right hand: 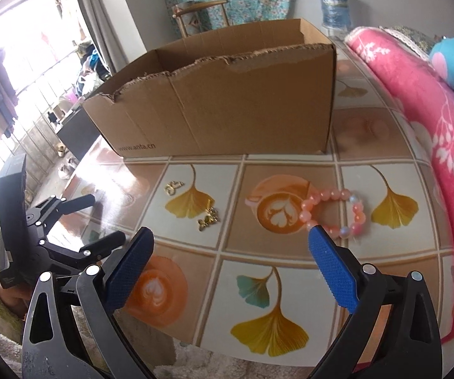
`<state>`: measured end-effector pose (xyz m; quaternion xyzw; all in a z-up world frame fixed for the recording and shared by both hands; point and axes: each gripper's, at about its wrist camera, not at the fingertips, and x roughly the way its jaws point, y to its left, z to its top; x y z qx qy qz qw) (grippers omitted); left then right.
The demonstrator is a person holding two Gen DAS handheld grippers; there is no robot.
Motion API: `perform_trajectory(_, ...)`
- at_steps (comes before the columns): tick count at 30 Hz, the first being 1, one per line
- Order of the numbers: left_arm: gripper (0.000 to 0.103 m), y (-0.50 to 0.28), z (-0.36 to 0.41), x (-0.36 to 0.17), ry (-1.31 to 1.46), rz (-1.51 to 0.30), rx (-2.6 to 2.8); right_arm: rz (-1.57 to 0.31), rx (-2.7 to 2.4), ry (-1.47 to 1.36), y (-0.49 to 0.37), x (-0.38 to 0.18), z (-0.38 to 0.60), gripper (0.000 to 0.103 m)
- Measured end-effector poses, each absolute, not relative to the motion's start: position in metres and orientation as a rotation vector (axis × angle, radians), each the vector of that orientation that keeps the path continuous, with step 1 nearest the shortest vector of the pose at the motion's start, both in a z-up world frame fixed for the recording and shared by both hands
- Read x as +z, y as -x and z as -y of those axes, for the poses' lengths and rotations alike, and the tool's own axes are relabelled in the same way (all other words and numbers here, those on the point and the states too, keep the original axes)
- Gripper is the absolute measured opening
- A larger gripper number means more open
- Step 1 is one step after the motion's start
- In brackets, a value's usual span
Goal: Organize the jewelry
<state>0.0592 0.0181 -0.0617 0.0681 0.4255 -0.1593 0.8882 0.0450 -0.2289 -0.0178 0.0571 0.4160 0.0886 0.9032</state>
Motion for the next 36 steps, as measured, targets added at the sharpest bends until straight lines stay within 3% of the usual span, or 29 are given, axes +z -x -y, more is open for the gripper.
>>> perform_trajectory(11, 0.099, -0.061, -0.018, -0.062, -0.145, -0.877, -0.340, -0.867, 0.231, -0.149, -0.050, -0.017, 0.217, 0.073)
perform_trajectory(22, 0.099, -0.061, -0.018, -0.062, -0.143, -0.871, -0.338, -0.916, 0.278, -0.122, -0.051, -0.026, 0.198, 0.034)
perform_trajectory(36, 0.099, -0.061, -0.017, -0.062, -0.146, -0.867, -0.346, -0.958, 0.233, -0.018, -0.069, -0.041, 0.178, 0.031)
